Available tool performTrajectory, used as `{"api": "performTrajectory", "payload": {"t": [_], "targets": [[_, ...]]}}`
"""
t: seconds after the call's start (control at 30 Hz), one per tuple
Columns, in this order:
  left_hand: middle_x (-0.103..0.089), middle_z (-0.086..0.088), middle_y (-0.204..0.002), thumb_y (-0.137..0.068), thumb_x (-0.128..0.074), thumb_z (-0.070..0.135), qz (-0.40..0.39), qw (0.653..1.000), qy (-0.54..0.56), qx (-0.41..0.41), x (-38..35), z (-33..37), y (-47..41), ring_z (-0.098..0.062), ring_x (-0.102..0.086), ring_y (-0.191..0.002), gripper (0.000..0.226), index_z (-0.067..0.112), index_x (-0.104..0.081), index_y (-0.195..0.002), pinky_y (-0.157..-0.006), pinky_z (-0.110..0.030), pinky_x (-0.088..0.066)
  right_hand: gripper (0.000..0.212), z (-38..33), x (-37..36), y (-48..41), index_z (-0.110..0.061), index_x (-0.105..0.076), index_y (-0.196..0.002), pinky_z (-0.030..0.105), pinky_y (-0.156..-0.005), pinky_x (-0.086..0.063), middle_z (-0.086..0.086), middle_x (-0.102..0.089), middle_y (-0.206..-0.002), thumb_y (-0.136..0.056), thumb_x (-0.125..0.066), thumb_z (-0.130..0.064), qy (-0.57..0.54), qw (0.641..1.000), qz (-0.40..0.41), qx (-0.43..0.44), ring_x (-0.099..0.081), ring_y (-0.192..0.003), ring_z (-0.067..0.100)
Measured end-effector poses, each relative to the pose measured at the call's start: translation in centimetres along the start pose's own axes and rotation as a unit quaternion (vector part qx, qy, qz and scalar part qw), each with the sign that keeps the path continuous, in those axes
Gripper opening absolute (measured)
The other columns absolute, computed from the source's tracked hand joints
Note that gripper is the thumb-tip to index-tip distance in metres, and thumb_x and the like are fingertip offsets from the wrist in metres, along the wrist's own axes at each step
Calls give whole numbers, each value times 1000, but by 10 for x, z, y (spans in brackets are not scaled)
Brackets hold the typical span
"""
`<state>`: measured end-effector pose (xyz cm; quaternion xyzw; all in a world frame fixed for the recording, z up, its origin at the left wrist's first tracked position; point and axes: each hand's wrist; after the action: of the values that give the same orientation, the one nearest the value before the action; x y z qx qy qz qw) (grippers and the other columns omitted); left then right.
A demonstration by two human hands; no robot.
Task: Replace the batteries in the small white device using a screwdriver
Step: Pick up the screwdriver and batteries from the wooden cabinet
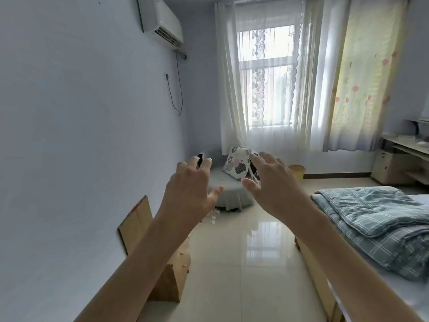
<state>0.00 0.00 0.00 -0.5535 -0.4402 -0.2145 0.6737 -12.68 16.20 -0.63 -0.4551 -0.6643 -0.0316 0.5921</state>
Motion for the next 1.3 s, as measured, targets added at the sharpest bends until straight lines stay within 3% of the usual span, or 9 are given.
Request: {"api": "performTrajectory", "payload": {"t": [0.3, 0.67, 1.13, 1.3], "targets": [[-50, -8, -152, -100, -64, 50, 13, 999, -5, 49, -54, 23, -103, -29, -48, -138, 69, 19, -41, -157, -104, -40, -52, 60, 66, -28, -100, -15, -43, -154, 47, -114, -45, 8, -49, -154, -103, -62, -40, -20, 999, -1, 49, -47, -140, 29], [-45, -8, -157, -101, -63, 49, 4, 990, -52, 131, -126, -19, -185, -29, -45, -142, 67, 20, -42, -156, -108, -43, -52, 55, 97, -105, -212, -12, -48, -152, 42, -107, -48, 6, -52, -152, -104, -62, -34, -86, 993, -10, 82, -49, -139, 27], [-45, -8, -160, -101, -62, 50, 20, 978, -87, 191, -235, -160, -346, -28, -44, -145, 66, 21, -41, -157, -106, -42, -52, 45, 81, -240, -434, -9, -52, -145, 45, -103, -48, 6, -58, -144, -106, -59, -31, -127, 983, -31, 132, -50, -136, 28], [-42, -6, -162, -102, -61, 51, -8, 973, -85, 215, -276, -212, -382, -26, -42, -146, 66, 22, -40, -158, -108, -43, -51, 48, 66, -302, -493, -10, -52, -147, 44, -102, -49, 6, -58, -144, -105, -60, -31, -142, 977, -70, 145, -51, -134, 28]]}}
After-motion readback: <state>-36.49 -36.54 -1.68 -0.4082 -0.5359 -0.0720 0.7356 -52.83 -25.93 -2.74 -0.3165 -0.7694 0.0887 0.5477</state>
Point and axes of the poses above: each hand's wrist, its own y-axis away from the middle knuckle, its own x-axis out of the back of the hand, z = x × y
